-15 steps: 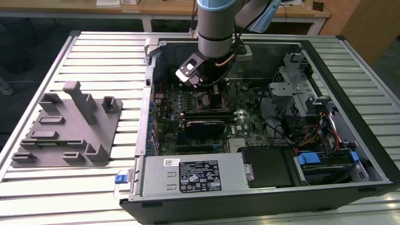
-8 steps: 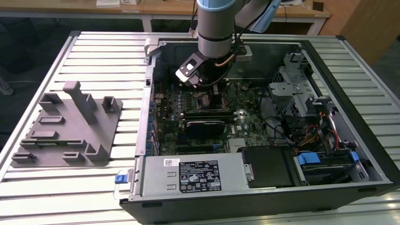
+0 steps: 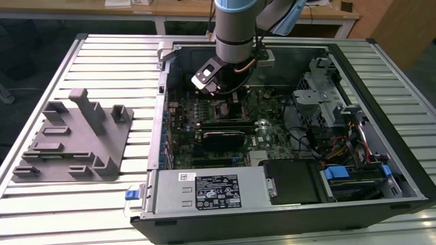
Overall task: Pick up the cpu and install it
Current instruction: 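Place the cpu into insertion slot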
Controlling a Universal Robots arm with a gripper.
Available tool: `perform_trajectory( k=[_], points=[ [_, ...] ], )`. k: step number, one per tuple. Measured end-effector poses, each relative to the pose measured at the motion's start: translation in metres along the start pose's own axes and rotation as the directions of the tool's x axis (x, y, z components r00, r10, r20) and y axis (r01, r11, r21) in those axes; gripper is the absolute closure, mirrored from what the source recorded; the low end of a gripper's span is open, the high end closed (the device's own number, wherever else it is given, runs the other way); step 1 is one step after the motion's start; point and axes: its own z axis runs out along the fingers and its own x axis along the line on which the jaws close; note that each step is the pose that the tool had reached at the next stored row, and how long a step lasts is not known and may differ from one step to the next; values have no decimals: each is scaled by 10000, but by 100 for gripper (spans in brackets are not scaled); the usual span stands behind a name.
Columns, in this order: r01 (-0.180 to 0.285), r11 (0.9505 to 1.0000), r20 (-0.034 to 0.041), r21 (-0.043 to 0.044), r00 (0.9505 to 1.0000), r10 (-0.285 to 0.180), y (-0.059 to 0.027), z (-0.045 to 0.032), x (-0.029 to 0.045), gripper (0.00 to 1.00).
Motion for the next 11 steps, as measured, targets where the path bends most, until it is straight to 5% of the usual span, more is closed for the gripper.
perform_trajectory(
  k=[11],
  points=[
    [0,10000,-9,-6,10000,0,2,-1,3,39]
  ],
)
